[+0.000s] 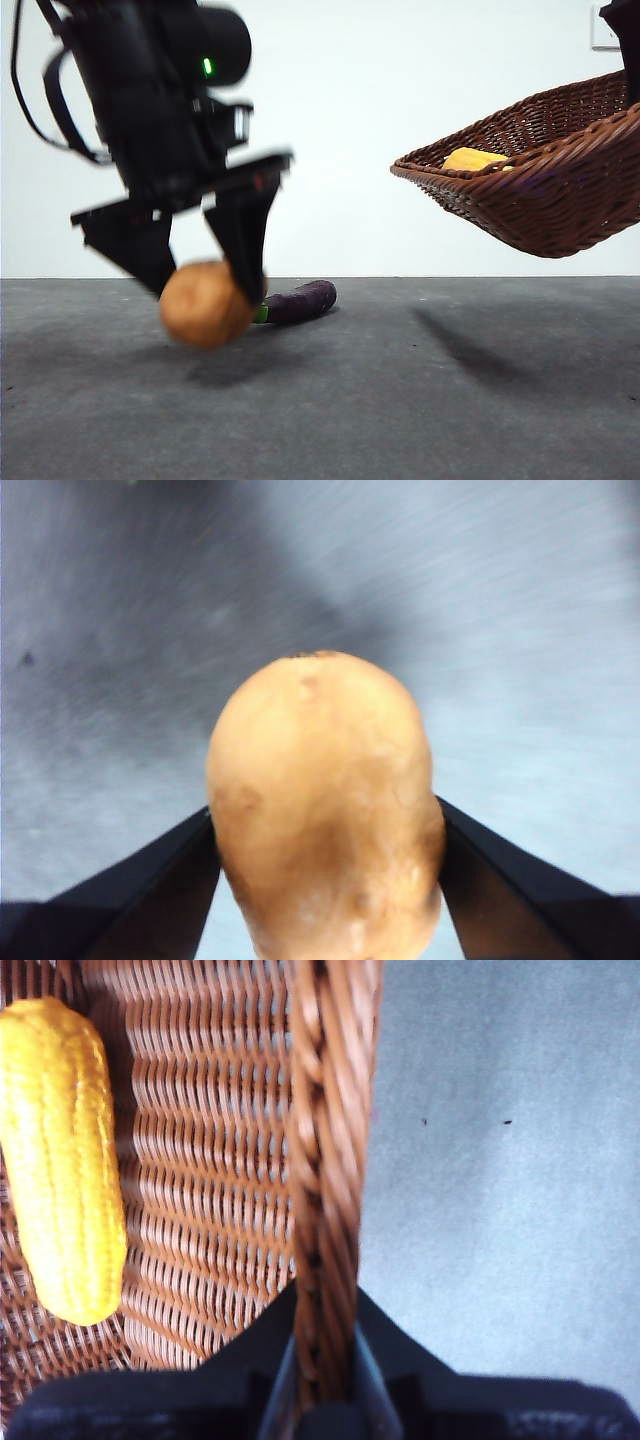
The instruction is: Help me put the vegetables on the table into the basket
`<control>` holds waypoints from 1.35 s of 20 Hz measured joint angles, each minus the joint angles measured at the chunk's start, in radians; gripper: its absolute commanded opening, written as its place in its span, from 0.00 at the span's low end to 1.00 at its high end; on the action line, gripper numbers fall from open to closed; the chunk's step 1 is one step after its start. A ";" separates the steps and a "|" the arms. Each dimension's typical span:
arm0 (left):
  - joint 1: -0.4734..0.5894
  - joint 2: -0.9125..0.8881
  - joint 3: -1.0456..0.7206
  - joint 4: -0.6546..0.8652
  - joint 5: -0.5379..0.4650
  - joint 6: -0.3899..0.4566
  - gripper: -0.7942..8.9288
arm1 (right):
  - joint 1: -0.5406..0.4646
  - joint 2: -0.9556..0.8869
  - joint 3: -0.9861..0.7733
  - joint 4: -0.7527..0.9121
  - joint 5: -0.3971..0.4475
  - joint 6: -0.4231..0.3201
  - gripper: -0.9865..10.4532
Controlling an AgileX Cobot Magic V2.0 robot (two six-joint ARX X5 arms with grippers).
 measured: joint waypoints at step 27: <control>-0.453 -0.147 0.008 0.346 -0.111 -0.082 0.50 | 0.318 0.000 0.000 0.053 -0.001 0.125 0.08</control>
